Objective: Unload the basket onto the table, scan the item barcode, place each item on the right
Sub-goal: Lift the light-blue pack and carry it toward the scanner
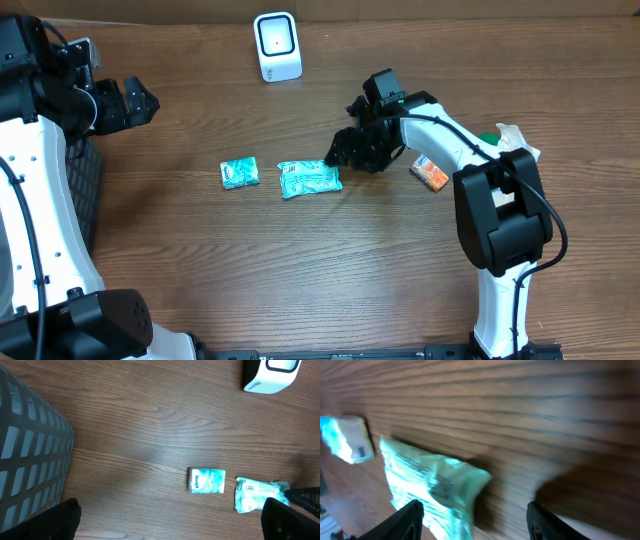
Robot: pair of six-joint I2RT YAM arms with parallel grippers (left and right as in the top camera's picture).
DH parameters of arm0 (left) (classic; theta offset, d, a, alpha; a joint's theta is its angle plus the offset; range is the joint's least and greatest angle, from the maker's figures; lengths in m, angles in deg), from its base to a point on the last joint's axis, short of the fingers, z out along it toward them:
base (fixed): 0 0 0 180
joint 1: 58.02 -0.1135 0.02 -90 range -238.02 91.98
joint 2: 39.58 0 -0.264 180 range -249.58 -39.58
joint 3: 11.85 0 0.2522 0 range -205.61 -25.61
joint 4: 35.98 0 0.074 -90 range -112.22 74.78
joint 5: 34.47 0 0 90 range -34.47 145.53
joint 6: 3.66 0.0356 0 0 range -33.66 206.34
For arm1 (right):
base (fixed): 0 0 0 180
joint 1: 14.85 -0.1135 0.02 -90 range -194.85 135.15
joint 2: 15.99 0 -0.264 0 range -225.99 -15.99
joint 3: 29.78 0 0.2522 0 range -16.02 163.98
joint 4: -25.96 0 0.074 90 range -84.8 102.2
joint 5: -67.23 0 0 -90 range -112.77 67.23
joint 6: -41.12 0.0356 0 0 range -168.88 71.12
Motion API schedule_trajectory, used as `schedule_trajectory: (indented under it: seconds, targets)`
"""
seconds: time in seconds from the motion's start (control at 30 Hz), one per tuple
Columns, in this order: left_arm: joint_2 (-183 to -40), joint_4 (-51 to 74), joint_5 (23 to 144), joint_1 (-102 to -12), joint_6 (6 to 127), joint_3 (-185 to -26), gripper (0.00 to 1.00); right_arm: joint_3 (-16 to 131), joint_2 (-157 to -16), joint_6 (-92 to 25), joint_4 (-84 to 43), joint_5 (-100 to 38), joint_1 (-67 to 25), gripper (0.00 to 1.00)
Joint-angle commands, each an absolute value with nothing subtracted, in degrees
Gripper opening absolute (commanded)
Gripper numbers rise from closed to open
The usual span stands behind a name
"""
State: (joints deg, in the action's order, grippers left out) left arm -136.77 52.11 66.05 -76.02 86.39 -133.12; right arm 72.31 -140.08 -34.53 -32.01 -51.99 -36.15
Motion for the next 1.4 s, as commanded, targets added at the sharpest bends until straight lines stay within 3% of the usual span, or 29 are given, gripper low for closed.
schedule_trajectory:
  seconds: [0.0, 0.07, 0.27, 0.57, 0.87, 1.37]
  targets:
    - [-137.0, 52.1, 66.5, -75.6, 87.2, -133.3, 1.00, 67.7, -140.3, -33.6, -28.5, -56.1, -38.9, 0.63]
    - [-137.0, 52.1, 66.5, -75.6, 87.2, -133.3, 1.00, 65.2, -140.3, -29.7, -25.9, -56.1, -39.8, 0.63]
    - [-137.0, 52.1, 66.5, -75.6, 87.2, -133.3, 1.00, 60.4, -140.3, -20.9, -18.9, -55.9, -40.5, 0.35]
    - [-137.0, 52.1, 66.5, -75.6, 87.2, -133.3, 1.00, 60.5, -140.3, -21.0, -15.4, -58.3, -39.8, 0.04]
    - [-137.0, 52.1, 66.5, -75.6, 87.2, -133.3, 0.99, 62.3, -134.7, -28.4, -16.2, -69.2, -36.3, 0.04]
    - [-137.0, 52.1, 66.5, -75.6, 87.2, -133.3, 0.99, 62.3, -102.7, -31.2, -27.1, -71.6, -25.7, 0.04]
